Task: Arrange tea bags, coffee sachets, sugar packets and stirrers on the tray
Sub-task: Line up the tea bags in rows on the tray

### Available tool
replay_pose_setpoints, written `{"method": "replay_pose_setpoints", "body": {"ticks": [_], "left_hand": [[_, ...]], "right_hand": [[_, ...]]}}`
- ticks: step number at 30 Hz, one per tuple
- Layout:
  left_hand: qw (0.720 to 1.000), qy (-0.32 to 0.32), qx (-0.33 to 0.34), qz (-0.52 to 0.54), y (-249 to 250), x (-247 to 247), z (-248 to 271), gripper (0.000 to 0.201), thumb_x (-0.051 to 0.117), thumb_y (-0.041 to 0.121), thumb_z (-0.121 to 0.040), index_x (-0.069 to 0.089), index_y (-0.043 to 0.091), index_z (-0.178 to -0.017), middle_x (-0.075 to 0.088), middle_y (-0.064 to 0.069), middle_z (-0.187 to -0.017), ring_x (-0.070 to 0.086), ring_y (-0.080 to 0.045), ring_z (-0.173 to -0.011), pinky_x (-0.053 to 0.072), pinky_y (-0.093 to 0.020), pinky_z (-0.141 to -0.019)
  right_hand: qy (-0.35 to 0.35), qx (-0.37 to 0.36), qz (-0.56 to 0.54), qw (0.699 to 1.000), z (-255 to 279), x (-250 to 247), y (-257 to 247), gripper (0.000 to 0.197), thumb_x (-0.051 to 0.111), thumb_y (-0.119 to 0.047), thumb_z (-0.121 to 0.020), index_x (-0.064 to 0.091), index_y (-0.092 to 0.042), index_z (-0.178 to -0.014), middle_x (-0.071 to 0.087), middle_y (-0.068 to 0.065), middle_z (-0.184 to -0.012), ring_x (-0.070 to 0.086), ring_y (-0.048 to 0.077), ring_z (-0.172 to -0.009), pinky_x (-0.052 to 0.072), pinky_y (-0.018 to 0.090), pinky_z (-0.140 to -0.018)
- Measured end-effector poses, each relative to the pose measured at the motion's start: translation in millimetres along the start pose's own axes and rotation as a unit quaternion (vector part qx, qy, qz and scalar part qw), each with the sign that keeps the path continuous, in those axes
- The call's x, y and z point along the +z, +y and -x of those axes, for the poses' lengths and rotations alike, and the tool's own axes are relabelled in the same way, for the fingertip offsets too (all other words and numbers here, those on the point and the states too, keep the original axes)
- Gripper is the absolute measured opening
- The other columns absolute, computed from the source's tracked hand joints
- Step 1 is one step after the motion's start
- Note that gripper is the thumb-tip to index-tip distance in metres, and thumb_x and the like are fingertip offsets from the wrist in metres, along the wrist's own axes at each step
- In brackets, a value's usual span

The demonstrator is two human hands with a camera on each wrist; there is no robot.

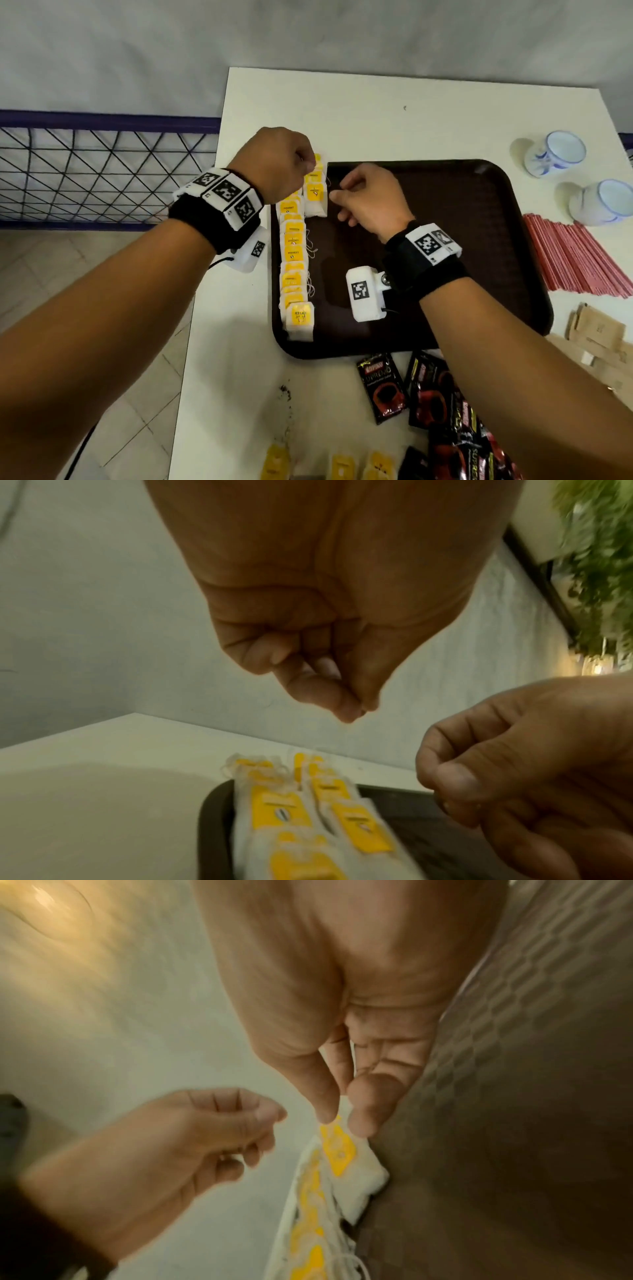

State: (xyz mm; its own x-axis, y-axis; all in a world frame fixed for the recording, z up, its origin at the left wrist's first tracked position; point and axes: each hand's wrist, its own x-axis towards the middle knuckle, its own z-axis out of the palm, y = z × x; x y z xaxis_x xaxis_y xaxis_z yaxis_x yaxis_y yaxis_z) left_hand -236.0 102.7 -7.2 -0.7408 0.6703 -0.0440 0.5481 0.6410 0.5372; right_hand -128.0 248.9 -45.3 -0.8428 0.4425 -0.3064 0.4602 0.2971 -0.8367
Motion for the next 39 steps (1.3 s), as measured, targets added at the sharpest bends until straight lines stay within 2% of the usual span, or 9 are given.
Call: {"method": "replay_pose_setpoints", "body": {"ticks": [4,9,12,17,20,24,32,35,39], "left_hand": [[0.997,-0.013,-0.002,0.070,9.1,7.2,67.9,0.033,0.052,-0.003,-0.082,0.074,0.020,-0.091,0.071,0.005,-0.081,0.066,-0.007,-0.081,0.051,-0.022,-0.078],[0.989,-0.084,-0.022,0.119,38.1,40.9,154.6,0.016,0.065,0.014,-0.085,0.074,0.026,-0.090,0.071,0.011,-0.083,0.064,-0.001,-0.078,0.050,-0.018,-0.075],[0.980,-0.144,-0.019,0.134,55.6,63.0,199.6,0.008,0.069,0.022,-0.085,0.074,0.027,-0.088,0.070,0.013,-0.080,0.063,0.002,-0.076,0.050,-0.020,-0.071],[0.960,-0.260,-0.040,0.095,70.0,84.8,241.5,0.017,0.073,0.038,-0.081,0.073,0.025,-0.092,0.070,0.012,-0.085,0.064,-0.002,-0.079,0.054,-0.030,-0.077],[0.939,-0.337,-0.031,0.051,74.0,90.6,255.3,0.029,0.077,0.047,-0.076,0.072,0.028,-0.097,0.066,0.013,-0.086,0.062,-0.003,-0.079,0.053,-0.027,-0.077],[0.925,-0.379,0.015,0.001,83.9,97.4,271.8,0.036,0.081,0.053,-0.066,0.072,0.031,-0.093,0.060,0.016,-0.081,0.059,-0.004,-0.080,0.052,-0.027,-0.071],[0.916,-0.396,0.026,-0.059,97.3,117.4,287.8,0.025,0.079,0.046,-0.061,0.061,0.029,-0.064,0.060,0.009,-0.080,0.057,-0.011,-0.076,0.046,-0.026,-0.059],[0.917,-0.395,0.036,-0.050,96.7,121.4,287.3,0.018,0.075,0.034,-0.068,0.059,0.029,-0.062,0.062,0.008,-0.081,0.059,-0.014,-0.078,0.042,-0.024,-0.059],[0.918,-0.395,0.022,0.017,95.3,116.7,286.7,0.027,0.083,0.044,-0.063,0.063,0.027,-0.068,0.063,0.011,-0.073,0.059,-0.009,-0.071,0.051,-0.030,-0.064]], "right_hand": [[-0.048,0.002,-0.031,0.998,73.4,-26.5,14.2,0.014,0.072,-0.004,-0.087,0.060,-0.002,-0.092,0.059,0.011,-0.063,0.063,0.022,-0.049,0.041,0.024,-0.036],[-0.130,0.083,-0.009,0.988,171.7,-39.0,48.7,0.010,0.072,-0.007,-0.088,0.065,-0.003,-0.094,0.067,0.025,-0.070,0.060,0.027,-0.053,0.041,0.024,-0.038],[-0.178,0.111,0.010,0.978,218.0,-46.0,66.8,0.009,0.073,-0.008,-0.088,0.067,-0.005,-0.095,0.068,0.014,-0.068,0.059,0.013,-0.045,0.040,0.021,-0.038],[-0.248,0.105,0.084,0.959,266.9,-46.4,89.8,0.018,0.080,-0.017,-0.083,0.069,-0.015,-0.097,0.072,0.009,-0.079,0.067,0.015,-0.051,0.046,0.023,-0.045],[-0.264,0.081,0.144,0.950,283.7,-41.6,98.7,0.022,0.082,-0.026,-0.080,0.068,-0.025,-0.097,0.072,-0.002,-0.078,0.068,0.011,-0.056,0.053,0.029,-0.058],[-0.252,0.035,0.213,0.943,291.4,-38.1,106.1,0.024,0.082,-0.027,-0.077,0.067,-0.033,-0.095,0.068,-0.011,-0.079,0.063,0.001,-0.071,0.047,0.020,-0.063],[-0.250,-0.006,0.274,0.929,300.0,-27.4,108.3,0.027,0.079,-0.035,-0.077,0.067,-0.029,-0.101,0.062,-0.010,-0.097,0.059,0.010,-0.086,0.054,0.033,-0.076],[-0.248,-0.008,0.268,0.931,300.5,-23.6,110.2,0.014,0.076,-0.031,-0.081,0.065,-0.028,-0.090,0.060,-0.008,-0.095,0.058,0.012,-0.086,0.053,0.035,-0.074],[-0.257,0.009,0.234,0.938,297.7,-28.8,109.5,0.015,0.080,-0.027,-0.080,0.065,-0.025,-0.079,0.062,-0.013,-0.081,0.059,0.002,-0.074,0.051,0.026,-0.068]]}}
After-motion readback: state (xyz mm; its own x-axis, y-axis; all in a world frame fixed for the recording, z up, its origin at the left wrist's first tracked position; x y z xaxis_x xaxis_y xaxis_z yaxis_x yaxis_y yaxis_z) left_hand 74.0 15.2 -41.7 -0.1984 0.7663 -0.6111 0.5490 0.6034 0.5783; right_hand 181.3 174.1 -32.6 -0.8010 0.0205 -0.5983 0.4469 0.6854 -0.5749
